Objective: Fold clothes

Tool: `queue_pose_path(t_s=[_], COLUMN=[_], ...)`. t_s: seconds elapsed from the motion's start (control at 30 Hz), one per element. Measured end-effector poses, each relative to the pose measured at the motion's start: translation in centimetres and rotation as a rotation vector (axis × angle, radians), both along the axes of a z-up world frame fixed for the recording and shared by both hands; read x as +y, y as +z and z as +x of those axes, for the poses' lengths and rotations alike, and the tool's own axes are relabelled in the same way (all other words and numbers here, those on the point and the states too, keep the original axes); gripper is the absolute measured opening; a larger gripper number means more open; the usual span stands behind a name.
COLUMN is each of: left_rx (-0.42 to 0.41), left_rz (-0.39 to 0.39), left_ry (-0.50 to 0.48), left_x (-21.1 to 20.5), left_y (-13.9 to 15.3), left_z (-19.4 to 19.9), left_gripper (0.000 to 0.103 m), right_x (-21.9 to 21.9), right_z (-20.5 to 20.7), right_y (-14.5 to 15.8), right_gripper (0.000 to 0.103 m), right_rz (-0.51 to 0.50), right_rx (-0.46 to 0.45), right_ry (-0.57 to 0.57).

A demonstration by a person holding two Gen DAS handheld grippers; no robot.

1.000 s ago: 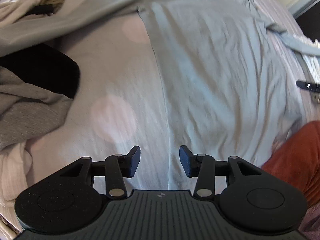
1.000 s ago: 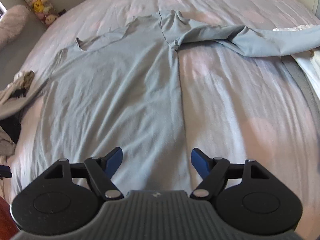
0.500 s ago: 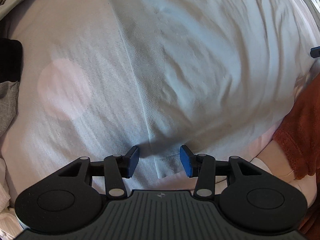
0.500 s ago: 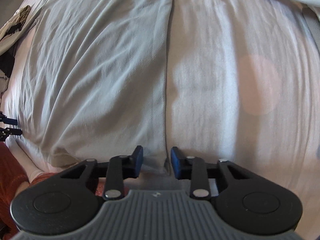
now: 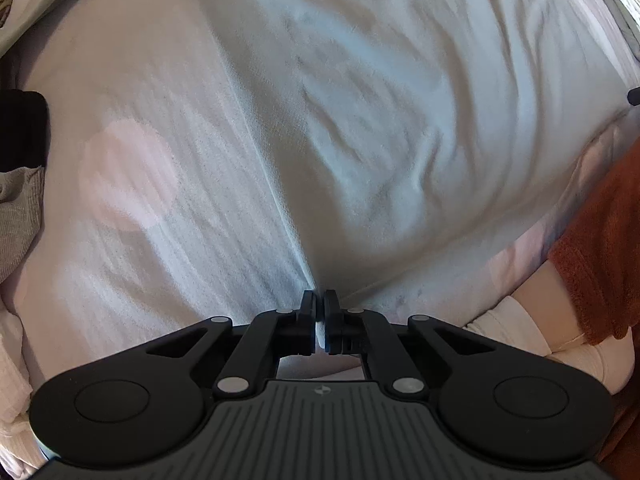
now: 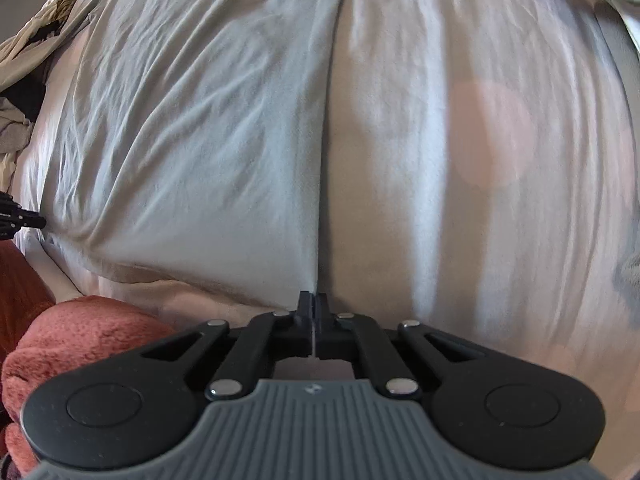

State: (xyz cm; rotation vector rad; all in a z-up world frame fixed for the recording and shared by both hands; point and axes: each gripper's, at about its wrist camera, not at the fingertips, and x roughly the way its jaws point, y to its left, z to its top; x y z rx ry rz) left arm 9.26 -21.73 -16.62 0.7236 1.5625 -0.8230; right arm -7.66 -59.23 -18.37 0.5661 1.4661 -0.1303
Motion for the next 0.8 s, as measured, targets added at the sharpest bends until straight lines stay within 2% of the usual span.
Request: queue_pose_path(t_s=[0.1, 0.2, 0.33, 0.37, 0.4, 0.43, 0.47, 0.5, 0.67, 0.73, 0.8], left_rx=[0.018, 0.039, 0.060, 0.064, 0.069, 0.071, 0.071, 0.058, 0.028, 0.015, 0.006], left_rz=[0.037, 0.057, 0.020, 0.005, -0.016, -0.034, -0.051, -0.053, 0.007, 0.025, 0.027], left_ry=[-0.008, -0.002, 0.045, 0.053, 0.056, 0.058, 0.060, 0.063, 0.049, 0.036, 0.023], left_x=[-0.2, -0.4, -0.1, 0.0, 0.1, 0.1, 0.0, 0.0, -1.3, -1.9, -2.1], left_y=[-0.8, -1.2, -0.6, -0.4, -0.2, -0.1, 0.0, 0.0, -1.5, -1.9, -2.0], left_z=[-0.5, -0.6, 0.2, 0.2, 0.2, 0.4, 0.6, 0.5, -0.1, -0.5, -0.9], left_gripper=[0.002, 0.002, 0.003, 0.004, 0.013, 0.019, 0.034, 0.044, 0.044, 0.044, 0.044], right_x=[-0.3, -0.8, -1.5, -1.7, -2.0, -2.2, -2.3, -2.3, -1.4, -1.1, -1.6], right_z=[-1.1, -1.8, -2.1, -2.2, -2.6, -3.0, -3.2, -3.4, -3.3, -3.4, -3.9], right_y=[-1.5, -1.6, -1.7, -1.7, -1.7, -1.8, -2.0, -2.2, -3.4, -3.3, -2.9], right_gripper=[0.000, 0.000, 0.013, 0.029, 0.047, 0.052, 0.053, 0.053, 0.049, 0.042, 0.041], right_rz=[0.023, 0.031, 0.060, 0.072, 0.095, 0.118, 0.145, 0.172, 0.222, 0.233, 0.227], right_rx=[0.000, -0.024, -0.082, -0.095, -0.119, -0.143, -0.161, -0.178, -0.216, -0.237, -0.246], right_ry=[-0.050, -0.072, -0.114, -0.132, -0.151, -0.171, -0.195, -0.220, -0.276, -0.287, -0.301])
